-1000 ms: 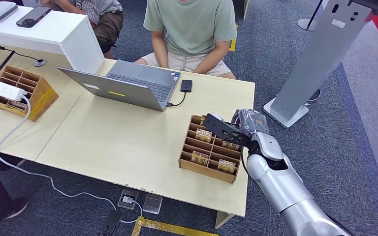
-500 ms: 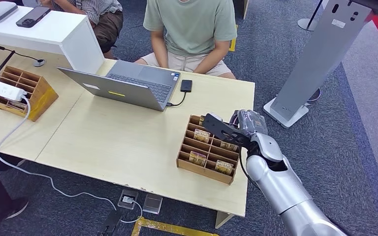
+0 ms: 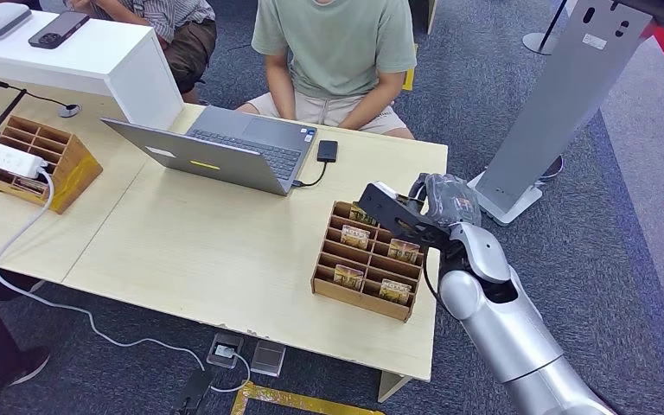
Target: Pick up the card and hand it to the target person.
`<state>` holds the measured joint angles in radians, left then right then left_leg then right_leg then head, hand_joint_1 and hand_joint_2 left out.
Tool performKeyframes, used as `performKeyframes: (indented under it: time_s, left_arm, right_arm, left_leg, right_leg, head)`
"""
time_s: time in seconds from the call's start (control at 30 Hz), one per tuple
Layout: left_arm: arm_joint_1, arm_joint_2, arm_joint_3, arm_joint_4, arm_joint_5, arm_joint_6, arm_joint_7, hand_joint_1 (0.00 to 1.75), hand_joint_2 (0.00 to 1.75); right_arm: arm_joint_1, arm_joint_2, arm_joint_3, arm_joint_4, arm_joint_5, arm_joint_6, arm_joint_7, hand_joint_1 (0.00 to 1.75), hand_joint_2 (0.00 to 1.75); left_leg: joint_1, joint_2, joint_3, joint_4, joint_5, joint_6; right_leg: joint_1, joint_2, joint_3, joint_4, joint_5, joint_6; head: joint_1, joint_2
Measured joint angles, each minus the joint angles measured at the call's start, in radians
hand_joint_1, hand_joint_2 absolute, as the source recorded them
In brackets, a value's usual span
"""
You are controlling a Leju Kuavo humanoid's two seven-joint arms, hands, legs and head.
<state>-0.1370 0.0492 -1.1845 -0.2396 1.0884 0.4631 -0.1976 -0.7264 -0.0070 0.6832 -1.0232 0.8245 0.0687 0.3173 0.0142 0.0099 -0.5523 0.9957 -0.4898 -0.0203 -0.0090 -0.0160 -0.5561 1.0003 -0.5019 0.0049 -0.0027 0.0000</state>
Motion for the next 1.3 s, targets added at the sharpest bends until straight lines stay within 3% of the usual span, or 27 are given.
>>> performKeyframes:
  time_s: [0.33,0.67,1.0,1.3]
  left_arm:
    - [0.000,0.000,0.000,0.000,0.002,0.005,-0.002,0.00,0.00]
    - [0.000,-0.003,0.000,0.000,0.002,0.007,0.001,0.00,0.00]
    - [-0.001,-0.012,0.000,-0.001,-0.009,0.007,-0.001,0.00,0.00]
    - [-0.002,-0.017,-0.001,-0.003,-0.013,0.001,-0.002,0.00,0.00]
  right_arm:
    - [0.007,-0.035,-0.043,-0.098,0.003,-0.011,0.010,1.34,1.75]
    - [-0.049,-0.049,-0.105,-0.102,0.013,-0.104,-0.025,1.28,1.75]
    - [-0.191,-0.015,-0.123,0.069,0.180,-0.351,-0.050,1.23,1.75]
    - [-0.238,0.035,-0.133,0.238,0.223,-0.377,-0.119,1.17,1.75]
  left_leg:
    - [0.000,0.000,0.000,0.000,0.000,0.000]
    - [0.000,0.000,-0.001,0.000,0.000,0.000]
    - [0.000,0.000,-0.001,0.000,0.000,0.000]
    - [0.000,-0.001,-0.001,0.000,0.000,0.000]
  right_leg:
    - [0.000,0.000,0.000,0.000,0.000,0.000]
    - [0.000,0.000,0.000,0.000,0.000,0.000]
    - [0.000,0.000,0.000,0.000,0.000,0.000]
    - [0.000,0.000,0.000,0.000,0.000,0.000]
  head:
    - [0.000,0.000]
    - [0.000,0.000]
    - [0.000,0.000]
    - [0.000,0.000]
